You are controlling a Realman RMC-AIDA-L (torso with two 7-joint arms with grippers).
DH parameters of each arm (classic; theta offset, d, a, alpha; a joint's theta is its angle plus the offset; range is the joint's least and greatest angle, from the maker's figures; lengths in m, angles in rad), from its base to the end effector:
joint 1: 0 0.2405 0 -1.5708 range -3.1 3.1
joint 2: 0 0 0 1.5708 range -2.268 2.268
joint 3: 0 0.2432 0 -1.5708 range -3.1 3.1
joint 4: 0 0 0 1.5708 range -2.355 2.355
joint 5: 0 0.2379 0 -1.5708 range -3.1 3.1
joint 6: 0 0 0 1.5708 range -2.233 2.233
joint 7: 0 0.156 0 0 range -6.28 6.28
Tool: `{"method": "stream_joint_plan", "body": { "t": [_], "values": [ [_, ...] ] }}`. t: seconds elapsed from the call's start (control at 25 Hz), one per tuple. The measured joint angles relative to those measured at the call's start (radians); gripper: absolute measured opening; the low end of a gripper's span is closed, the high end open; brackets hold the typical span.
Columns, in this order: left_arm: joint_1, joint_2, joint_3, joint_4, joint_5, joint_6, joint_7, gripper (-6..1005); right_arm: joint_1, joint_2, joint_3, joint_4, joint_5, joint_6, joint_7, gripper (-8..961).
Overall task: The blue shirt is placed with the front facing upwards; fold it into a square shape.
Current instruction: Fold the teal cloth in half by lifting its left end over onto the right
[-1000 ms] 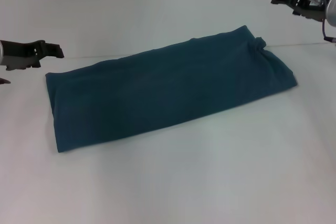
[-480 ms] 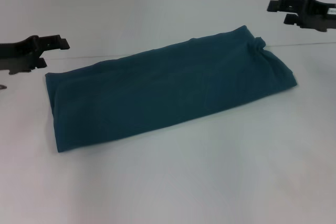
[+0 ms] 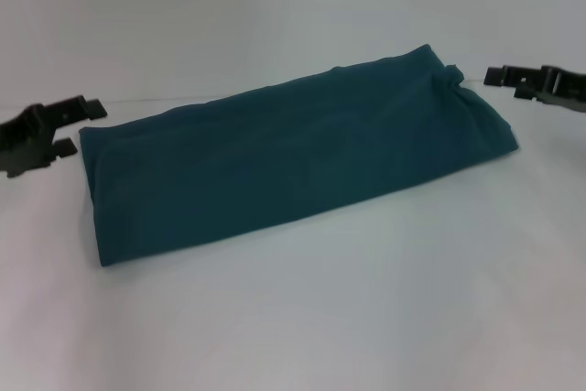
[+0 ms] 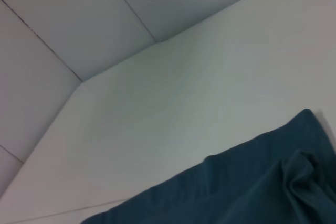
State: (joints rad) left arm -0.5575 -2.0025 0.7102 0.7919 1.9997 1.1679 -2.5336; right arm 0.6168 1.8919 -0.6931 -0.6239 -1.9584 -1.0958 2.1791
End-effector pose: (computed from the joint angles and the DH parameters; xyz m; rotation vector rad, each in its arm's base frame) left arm -0.2866 0.4266 0.0735 -1.8362 -1.7756 -0.8268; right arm 0.3043 0.4450 0.0978 -1.9669 1.4322 0.6920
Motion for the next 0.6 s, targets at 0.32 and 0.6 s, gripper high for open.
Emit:
{"method": "stream_joint_plan", "body": {
  "t": [0.32, 0.6],
  "values": [
    [0.028, -0.003, -0.022, -0.018, -0.012, 0.089, -0.002, 890, 0.004, 0.006, 0.004, 0.002, 0.004, -0.108, -0.009, 784],
    [0.072, -0.004, -0.049, -0.02, -0.013, 0.159, -0.009, 891, -0.013, 0.006, 0.006, 0.002, 0.006, -0.199, -0.012, 784]
  ]
}}
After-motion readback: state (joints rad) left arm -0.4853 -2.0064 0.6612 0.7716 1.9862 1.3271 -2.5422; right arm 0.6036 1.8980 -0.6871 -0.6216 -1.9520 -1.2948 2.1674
